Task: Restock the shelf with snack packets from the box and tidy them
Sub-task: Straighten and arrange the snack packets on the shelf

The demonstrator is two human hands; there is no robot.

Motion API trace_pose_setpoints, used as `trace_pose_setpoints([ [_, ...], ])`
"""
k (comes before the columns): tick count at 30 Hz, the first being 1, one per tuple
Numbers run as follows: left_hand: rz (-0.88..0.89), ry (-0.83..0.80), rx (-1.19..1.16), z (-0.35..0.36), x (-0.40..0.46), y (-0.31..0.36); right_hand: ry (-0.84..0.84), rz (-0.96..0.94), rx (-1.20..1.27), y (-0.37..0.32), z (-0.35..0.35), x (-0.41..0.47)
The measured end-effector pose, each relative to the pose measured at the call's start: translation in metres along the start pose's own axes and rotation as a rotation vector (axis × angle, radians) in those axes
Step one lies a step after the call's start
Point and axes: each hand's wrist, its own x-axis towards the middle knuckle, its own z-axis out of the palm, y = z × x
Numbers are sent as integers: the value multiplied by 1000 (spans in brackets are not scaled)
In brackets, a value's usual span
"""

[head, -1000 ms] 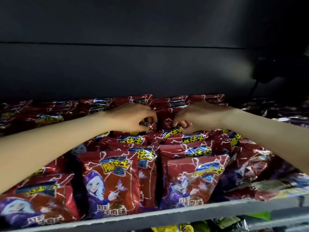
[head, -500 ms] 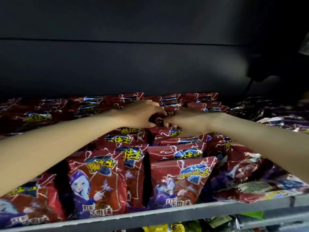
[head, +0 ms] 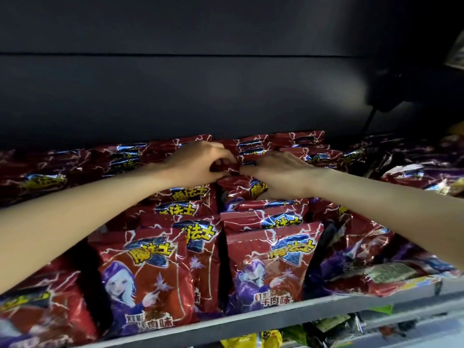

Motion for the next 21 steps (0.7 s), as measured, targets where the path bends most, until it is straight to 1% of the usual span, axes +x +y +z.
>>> trace_pose_setpoints([
  [3, -46, 33, -142, -6, -4, -2, 14, -37, -33, -9, 1, 1],
  [5, -28, 43, -166, -11, -8, 4, 15, -29, -64, -13, 0, 4],
  [8, 5, -110, -54, -14, -12, 21, 9, -4, -45, -14, -2, 6],
  [9, -4, -151, 1, -11, -12, 25, 12, -4, -15, -12, -2, 6],
  [11, -41, -171, 59, -5, -9, 31, 29, -3, 89, -3, 0, 5],
  [14, -85, -156, 55, 2, -3, 33, 56, 20, 373, 18, -3, -3],
  [16, -67, -170, 64, 5, 0, 31, 108, 65, 555, 36, -10, -17],
  [17, -57, -179, 58, 6, 0, 31, 143, 94, 605, 46, -12, -27],
  [19, -36, -181, 35, 4, 0, 30, 205, 153, 610, 68, -14, -48],
  [21, -15, -175, 23, -1, 2, 30, 216, 209, 570, 86, -10, -65],
])
